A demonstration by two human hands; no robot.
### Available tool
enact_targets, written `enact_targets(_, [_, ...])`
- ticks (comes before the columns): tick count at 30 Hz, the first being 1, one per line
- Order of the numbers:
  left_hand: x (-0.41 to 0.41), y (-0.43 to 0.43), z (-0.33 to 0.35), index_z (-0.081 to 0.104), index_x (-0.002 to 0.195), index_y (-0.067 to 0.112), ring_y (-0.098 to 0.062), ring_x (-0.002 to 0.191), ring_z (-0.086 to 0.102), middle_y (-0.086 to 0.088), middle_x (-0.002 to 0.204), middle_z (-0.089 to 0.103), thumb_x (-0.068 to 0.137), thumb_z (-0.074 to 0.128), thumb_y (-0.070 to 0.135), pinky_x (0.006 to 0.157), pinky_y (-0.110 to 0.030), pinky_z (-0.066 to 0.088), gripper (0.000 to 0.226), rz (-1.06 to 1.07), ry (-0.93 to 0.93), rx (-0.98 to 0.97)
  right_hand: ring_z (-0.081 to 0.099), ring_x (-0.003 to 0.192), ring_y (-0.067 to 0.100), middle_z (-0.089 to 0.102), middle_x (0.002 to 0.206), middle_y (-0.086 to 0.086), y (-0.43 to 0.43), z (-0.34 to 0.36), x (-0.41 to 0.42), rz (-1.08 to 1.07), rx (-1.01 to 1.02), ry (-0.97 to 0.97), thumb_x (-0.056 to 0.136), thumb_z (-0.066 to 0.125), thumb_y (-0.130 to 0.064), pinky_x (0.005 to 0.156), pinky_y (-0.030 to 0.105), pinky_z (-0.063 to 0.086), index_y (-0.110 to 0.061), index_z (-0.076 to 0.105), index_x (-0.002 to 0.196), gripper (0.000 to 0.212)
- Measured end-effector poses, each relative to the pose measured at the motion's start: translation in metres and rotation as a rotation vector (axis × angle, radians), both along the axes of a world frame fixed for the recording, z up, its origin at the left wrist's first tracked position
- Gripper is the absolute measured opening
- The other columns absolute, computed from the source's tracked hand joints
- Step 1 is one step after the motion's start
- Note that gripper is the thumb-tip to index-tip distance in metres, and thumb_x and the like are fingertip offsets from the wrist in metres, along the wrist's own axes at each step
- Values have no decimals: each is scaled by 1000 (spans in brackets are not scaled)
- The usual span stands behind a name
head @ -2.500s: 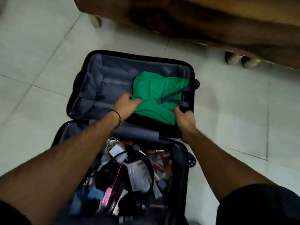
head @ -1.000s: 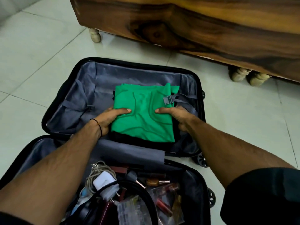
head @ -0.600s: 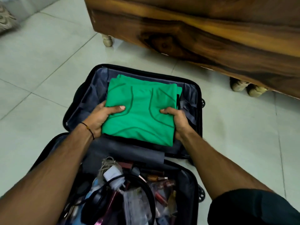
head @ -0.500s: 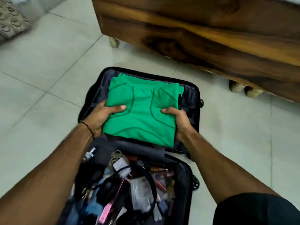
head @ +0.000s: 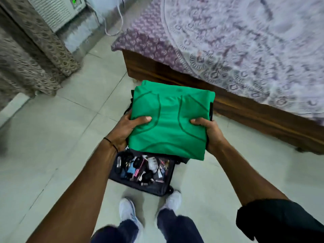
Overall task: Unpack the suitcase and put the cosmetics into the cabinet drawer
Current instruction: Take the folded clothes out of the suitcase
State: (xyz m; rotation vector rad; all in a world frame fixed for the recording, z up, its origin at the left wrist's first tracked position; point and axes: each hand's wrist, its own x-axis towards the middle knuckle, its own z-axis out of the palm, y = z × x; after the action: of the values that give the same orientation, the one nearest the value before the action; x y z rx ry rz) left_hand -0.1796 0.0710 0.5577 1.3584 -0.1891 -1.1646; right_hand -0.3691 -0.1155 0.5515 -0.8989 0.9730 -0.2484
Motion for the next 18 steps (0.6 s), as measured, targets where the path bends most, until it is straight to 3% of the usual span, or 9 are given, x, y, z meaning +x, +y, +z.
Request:
enact_targets(5, [-76,44,110,56,135,15,-34,119,61,-11,132,62,81,74,24,101,-50,48,58,-169,117,-126,72,94,34,72,115,19,65,123,-107,-91,-98,-69,63,71,-5,77,41,61,-1,65,121,59])
enact_targets(9, [-146,70,138,57,133,10,-33,114,64,-14,128,65,79,72,25,92,-43,55,58,-355,181,-106,72,94,35,71,116,20,142,160,-210,-280,-178,-108,64,72,-6,75,42,61,1,62,122,60])
enact_targets(12, [-207,84,147,58,131,7,-32,108,67,-15,123,67,84,67,20,83,-40,58,49,-509,198,-99,70,101,37,70,119,20,203,171,-285,-452,-199,-107,67,71,-7,81,44,60,-2,63,124,58])
enact_targets(18, [-363,91,170,59,129,12,-32,110,66,-12,125,67,88,63,17,90,-40,56,42,-884,161,-165,67,109,39,68,123,21,316,194,-449,-855,-241,-88,70,73,-8,101,51,50,-1,66,123,53])
